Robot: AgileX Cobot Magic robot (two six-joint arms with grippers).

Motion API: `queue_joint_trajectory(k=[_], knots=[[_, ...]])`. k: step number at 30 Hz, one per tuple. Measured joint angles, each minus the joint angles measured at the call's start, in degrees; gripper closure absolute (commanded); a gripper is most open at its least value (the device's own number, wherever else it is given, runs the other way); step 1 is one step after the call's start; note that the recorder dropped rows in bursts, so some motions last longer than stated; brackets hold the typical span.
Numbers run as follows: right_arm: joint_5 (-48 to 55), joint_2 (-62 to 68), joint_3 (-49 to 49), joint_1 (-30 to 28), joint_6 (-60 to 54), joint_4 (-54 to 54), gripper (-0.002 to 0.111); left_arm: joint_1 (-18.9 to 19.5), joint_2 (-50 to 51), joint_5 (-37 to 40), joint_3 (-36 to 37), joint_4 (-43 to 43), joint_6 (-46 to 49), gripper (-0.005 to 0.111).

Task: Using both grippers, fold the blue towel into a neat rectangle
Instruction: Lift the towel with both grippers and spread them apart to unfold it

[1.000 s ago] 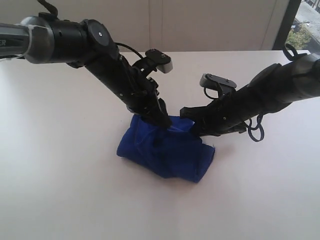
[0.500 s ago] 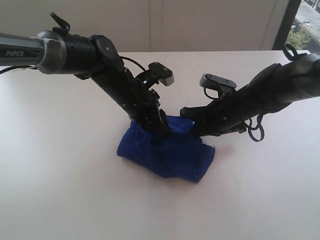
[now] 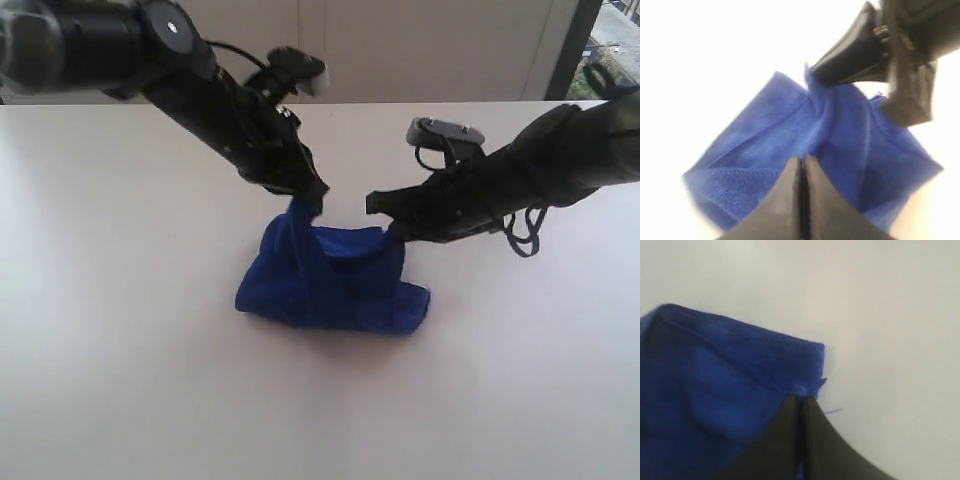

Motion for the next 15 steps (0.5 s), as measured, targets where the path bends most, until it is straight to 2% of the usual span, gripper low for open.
queue_joint_trajectory(k=[2, 7, 12, 15], knots=[[0.01, -6.04, 0.28, 0.0, 0.1, -3.05, 0.108, 2.49, -5.68, 3.46, 0.0, 4.8, -5.74, 0.107], [0.12, -18.12, 3.91, 0.0, 5.67, -12.11, 0.108, 7.01, -16.81, 9.55, 3.19, 8.04, -9.63, 0.107], [1.58, -31.72, 8.2, 0.0, 13.54, -19.74, 0.108, 9.23, -30.47, 10.67, 10.61, 8.72, -10.09, 0.107], [6.1, -42.39, 10.38, 0.0, 14.52, -22.9, 0.108, 9.21, -43.22, 10.14, 18.74, 8.72, -10.09, 0.107]])
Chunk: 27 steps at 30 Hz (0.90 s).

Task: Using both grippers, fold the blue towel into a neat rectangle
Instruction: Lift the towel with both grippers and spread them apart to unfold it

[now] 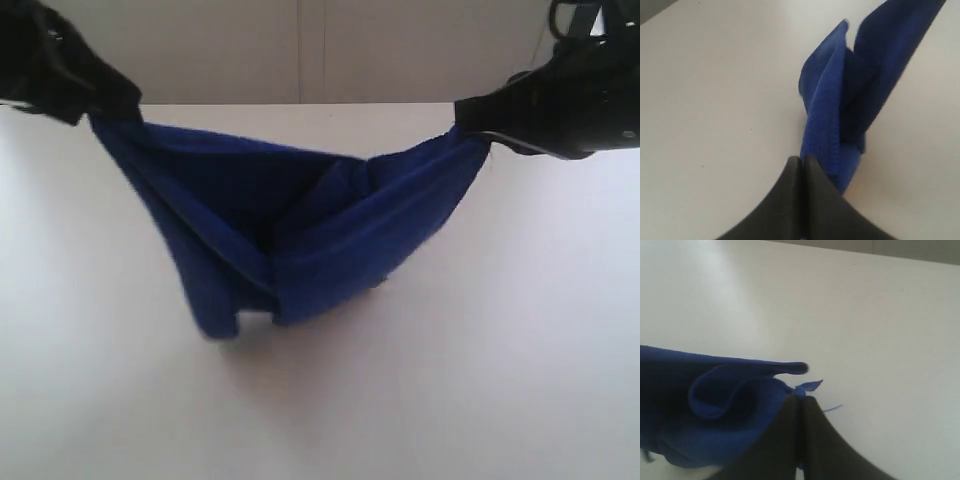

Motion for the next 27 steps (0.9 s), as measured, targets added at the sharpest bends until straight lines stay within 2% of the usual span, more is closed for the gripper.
queue_joint_trajectory(k=[4, 8, 13, 16, 19, 22, 27], knots=[[5.56, -9.34, 0.95, 0.0, 1.59, -4.01, 0.108, 0.0, -11.25, -1.16, 6.34, 2.35, -2.51, 0.107], [12.53, -18.29, 0.96, 0.0, 8.21, -11.56, 0.108, 0.0, -20.97, -1.1, 10.56, 9.77, -10.1, 0.107], [20.97, -27.84, 0.96, 0.0, 14.82, -19.13, 0.108, 0.0, -30.54, 0.7, 12.44, 16.02, -15.57, 0.107], [22.59, -32.57, 0.96, 0.0, 19.63, -24.75, 0.108, 0.0, -34.44, 1.61, 12.44, 21.19, -20.04, 0.107], [23.16, -34.41, 1.05, 0.0, 28.8, -34.83, 0.108, 0.0, -35.93, 5.85, 12.91, 31.49, -29.62, 0.107], [22.53, -32.92, 3.15, 0.0, 36.49, -42.86, 0.108, 0.0, -35.27, 6.28, 17.6, 40.19, -38.57, 0.107], [14.07, -22.29, 9.51, 0.0, 45.42, -51.2, 0.108, 0.0, -26.86, -7.11, 29.21, 45.09, -49.46, 0.107]])
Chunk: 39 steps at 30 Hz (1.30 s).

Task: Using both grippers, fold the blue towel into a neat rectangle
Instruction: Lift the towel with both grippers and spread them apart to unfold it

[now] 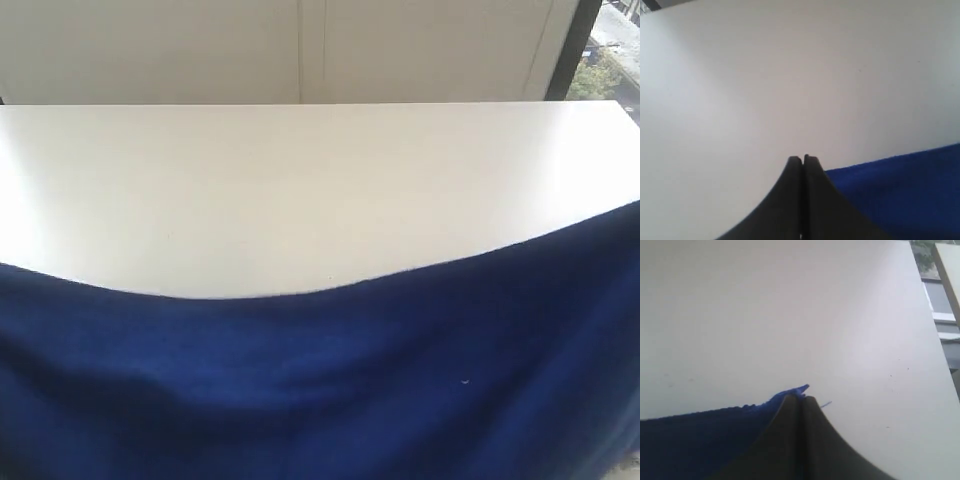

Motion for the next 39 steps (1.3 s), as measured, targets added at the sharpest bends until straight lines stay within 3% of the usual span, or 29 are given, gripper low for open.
queue_joint_trajectory(k=[6, 9, 21, 25, 28, 32, 35, 39], knots=[[-11.66, 16.86, 1.32, 0.0, 16.49, -17.48, 0.108, 0.03, 15.75, -12.14, 3.94, 23.45, -25.01, 0.107], [-15.93, 20.75, 1.32, 0.0, 21.78, -21.29, 0.108, 0.03, 20.15, -13.93, 3.13, 33.5, -34.88, 0.107], [-17.03, 17.65, 1.32, 0.0, 23.89, -23.27, 0.108, 0.03, 19.52, -15.55, 2.69, 36.65, -38.95, 0.107], [-13.1, 7.49, 1.32, 0.09, 22.58, -22.03, 0.108, 0.03, 10.53, -15.45, 2.69, 31.38, -36.44, 0.107], [-8.36, -0.76, 1.32, 0.59, 16.12, -16.44, 0.108, 0.03, 2.85, -13.55, 2.69, 16.58, -24.52, 0.107], [1.87, -10.81, 1.32, 0.94, 7.33, -7.62, 0.108, 0.03, -6.63, -2.93, 2.69, -0.98, -8.6, 0.107], [7.21, -17.33, 1.32, 0.96, 4.6, -2.9, 0.108, 0.03, -12.93, 4.5, 2.55, -8.6, -2.76, 0.107], [10.44, -21.38, -0.61, 0.96, 3.43, 0.4, 0.108, 0.03, -18.94, 8.8, -1.31, -13.18, -0.65, 0.107]])
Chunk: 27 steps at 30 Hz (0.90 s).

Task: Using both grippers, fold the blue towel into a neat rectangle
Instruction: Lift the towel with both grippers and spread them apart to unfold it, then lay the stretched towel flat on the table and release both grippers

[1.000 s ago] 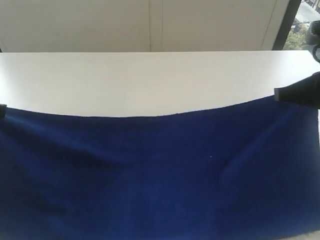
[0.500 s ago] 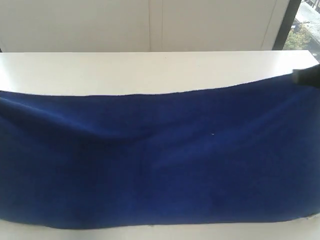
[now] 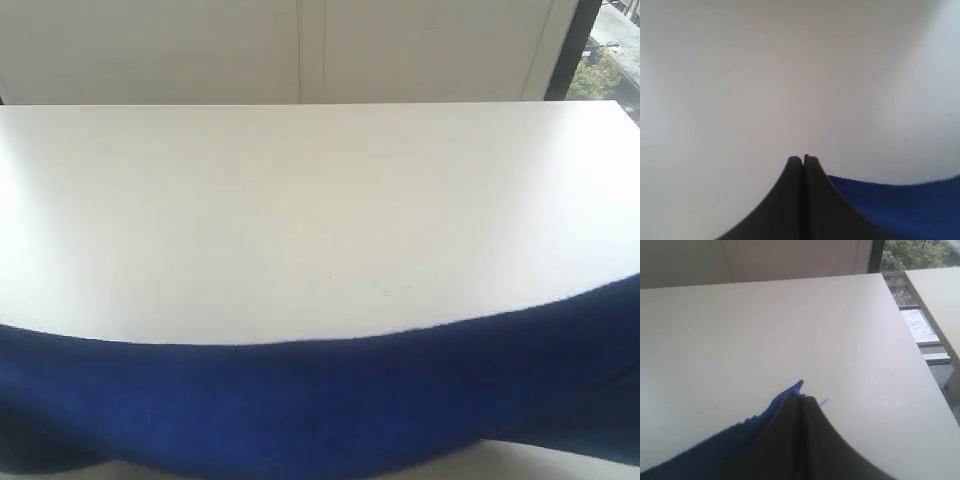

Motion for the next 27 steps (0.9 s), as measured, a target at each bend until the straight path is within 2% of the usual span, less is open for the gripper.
queue_joint_trajectory(k=[6, 10, 13, 16, 21, 25, 27], knots=[[0.46, 4.07, -5.43, 0.21, -0.4, -1.44, 0.108, 0.0, 1.46, 3.84, -7.59, 3.39, -0.46, 0.107], [-0.83, 13.05, -5.61, 0.21, 1.12, -5.41, 0.108, 0.0, 8.45, 5.0, -6.11, 7.67, -1.89, 0.107], [-4.69, 22.32, -4.5, 0.21, 4.49, -9.99, 0.108, 0.0, 16.08, -1.05, -2.14, 11.23, -5.23, 0.107], [-10.34, 33.27, -3.07, 0.21, 9.84, -15.82, 0.108, 0.0, 26.97, -10.91, 2.05, 19.5, -14.84, 0.107], [-19.93, 50.84, -2.06, 0.21, 21.13, -25.77, 0.108, 0.71, 46.41, -26.21, 4.19, 41.55, -37.89, 0.107], [-28.04, 62.18, -2.2, -1.29, 35.46, -36.78, 0.108, 5.7, 60.06, -34.54, 2.02, 61.12, -60.21, 0.107], [-30.79, 67.03, -2.79, -2.47, 39.94, -41.15, 0.108, 8.31, 65.56, -37.83, 0.26, 68.63, -67.2, 0.107]])
